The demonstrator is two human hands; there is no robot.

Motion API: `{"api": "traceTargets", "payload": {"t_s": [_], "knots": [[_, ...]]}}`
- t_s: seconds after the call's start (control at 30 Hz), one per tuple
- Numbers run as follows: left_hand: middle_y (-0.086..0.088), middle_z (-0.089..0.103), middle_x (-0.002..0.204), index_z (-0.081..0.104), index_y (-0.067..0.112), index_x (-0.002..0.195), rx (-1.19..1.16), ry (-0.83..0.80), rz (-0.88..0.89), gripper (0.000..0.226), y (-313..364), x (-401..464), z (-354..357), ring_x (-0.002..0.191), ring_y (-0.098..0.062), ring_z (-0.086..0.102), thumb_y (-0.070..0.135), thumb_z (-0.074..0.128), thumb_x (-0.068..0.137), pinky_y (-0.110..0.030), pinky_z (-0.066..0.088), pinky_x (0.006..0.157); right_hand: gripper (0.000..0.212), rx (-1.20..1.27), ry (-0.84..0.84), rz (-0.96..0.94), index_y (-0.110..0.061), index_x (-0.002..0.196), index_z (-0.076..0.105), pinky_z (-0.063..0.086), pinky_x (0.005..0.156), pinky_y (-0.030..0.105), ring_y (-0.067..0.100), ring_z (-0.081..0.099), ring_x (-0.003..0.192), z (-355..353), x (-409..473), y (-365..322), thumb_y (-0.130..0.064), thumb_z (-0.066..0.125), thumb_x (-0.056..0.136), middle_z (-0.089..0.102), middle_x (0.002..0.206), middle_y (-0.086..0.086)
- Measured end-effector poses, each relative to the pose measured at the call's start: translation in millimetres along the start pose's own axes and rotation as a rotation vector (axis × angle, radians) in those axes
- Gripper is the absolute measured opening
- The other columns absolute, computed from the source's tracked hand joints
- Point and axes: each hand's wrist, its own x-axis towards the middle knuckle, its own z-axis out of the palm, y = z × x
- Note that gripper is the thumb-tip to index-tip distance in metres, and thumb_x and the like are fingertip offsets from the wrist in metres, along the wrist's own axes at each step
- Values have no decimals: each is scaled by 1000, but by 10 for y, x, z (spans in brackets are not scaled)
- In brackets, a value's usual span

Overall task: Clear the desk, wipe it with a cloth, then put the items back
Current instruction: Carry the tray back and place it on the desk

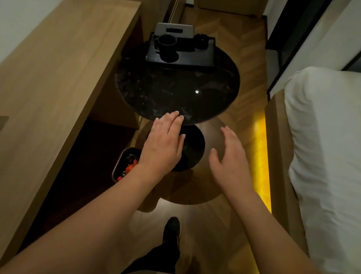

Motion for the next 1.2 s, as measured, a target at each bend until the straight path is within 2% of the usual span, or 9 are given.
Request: {"api": "traceTargets", "payload": {"t_s": [0.2,0.4,0.47,0.7,0.83,0.93,1.0,1.07,1.2], "knots": [[-7,43,153,42,12,146,15,-24,12,49,-300,880,290,144,-22,37,29,50,101,-46,31,121,60,-16,-32,32,-22,152,32,30,119,35,11,28,146,128,937,-21,-21,58,98,33,158,-2],[-6,43,152,41,14,147,-2,-57,-75,50,-578,1534,577,143,-20,37,30,53,101,-46,33,119,60,-18,-81,74,-24,152,32,24,114,27,10,27,146,322,1746,116,-22,58,98,31,159,-4],[-6,42,153,40,13,148,-8,-77,-120,50,-666,1772,688,145,-20,35,30,51,102,-45,31,121,60,-5,-91,84,-25,152,33,26,115,29,10,28,146,404,2073,175,-23,58,97,31,159,-4],[-11,40,155,39,5,150,-185,-16,-457,51,-1019,2714,829,147,-22,31,27,45,105,-33,22,121,56,161,-138,160,-20,150,37,28,114,28,17,36,142,558,3384,319,-23,56,97,38,155,2],[-10,36,157,37,9,151,-292,17,-649,50,-1284,3236,894,146,-24,33,29,43,106,-40,29,121,55,201,-168,217,-20,149,39,39,112,39,24,52,127,714,4095,317,-25,55,96,42,151,3],[-6,33,159,35,13,152,-376,23,-775,50,-1540,3621,996,146,-22,33,33,42,107,-40,29,120,54,222,-189,293,-22,148,39,41,109,38,22,52,127,919,4597,331,-26,54,96,43,150,4],[-5,32,159,34,13,153,-425,36,-848,51,-1751,3861,1068,145,-21,33,35,40,107,-38,28,120,55,233,-187,344,-23,149,38,46,100,30,16,55,120,1071,4897,371,-27,53,97,44,150,3],[-4,32,159,33,14,154,-491,47,-928,52,-1980,4095,1145,145,-22,34,37,38,107,-39,29,119,55,247,-167,393,-22,149,38,40,86,17,5,53,108,1216,5181,421,-27,53,97,43,151,2],[-7,33,159,35,14,154,-569,25,-1073,52,-2493,4573,1362,145,-25,33,38,36,107,-43,27,120,57,303,-119,582,-21,150,37,35,97,28,24,47,131,1509,5767,538,-27,53,96,44,150,6]]}}
